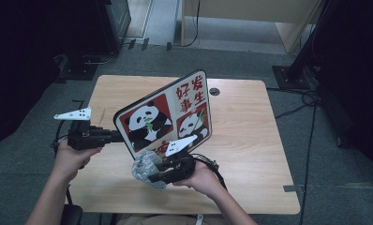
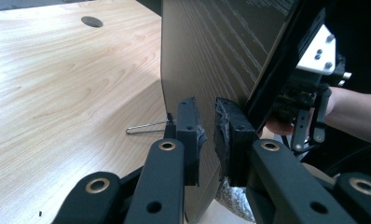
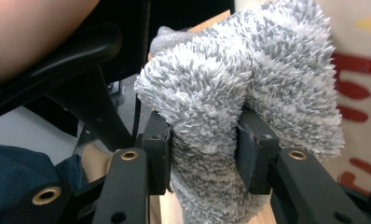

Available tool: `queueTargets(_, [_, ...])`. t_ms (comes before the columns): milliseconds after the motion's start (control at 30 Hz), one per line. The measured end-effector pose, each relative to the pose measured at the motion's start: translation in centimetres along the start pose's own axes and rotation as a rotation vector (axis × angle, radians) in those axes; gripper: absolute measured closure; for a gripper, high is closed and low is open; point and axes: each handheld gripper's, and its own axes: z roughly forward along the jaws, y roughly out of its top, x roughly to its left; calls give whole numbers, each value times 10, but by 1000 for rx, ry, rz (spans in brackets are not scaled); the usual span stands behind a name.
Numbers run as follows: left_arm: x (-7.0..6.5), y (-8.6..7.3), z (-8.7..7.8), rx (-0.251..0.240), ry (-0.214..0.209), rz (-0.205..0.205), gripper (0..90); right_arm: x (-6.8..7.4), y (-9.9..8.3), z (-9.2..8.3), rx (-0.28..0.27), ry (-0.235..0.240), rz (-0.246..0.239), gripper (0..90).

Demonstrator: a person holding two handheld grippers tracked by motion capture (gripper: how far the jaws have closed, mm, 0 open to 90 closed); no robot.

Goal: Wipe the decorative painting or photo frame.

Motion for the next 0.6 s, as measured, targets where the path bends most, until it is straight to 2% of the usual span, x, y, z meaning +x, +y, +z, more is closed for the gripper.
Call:
queueTargets(233, [0, 0, 0, 1, 0, -1, 798, -3, -11, 5, 20, -5, 0, 614])
queueTargets(600, [0, -1, 0, 1, 0, -2, 793, -11, -30, 12, 41, 11, 31, 614])
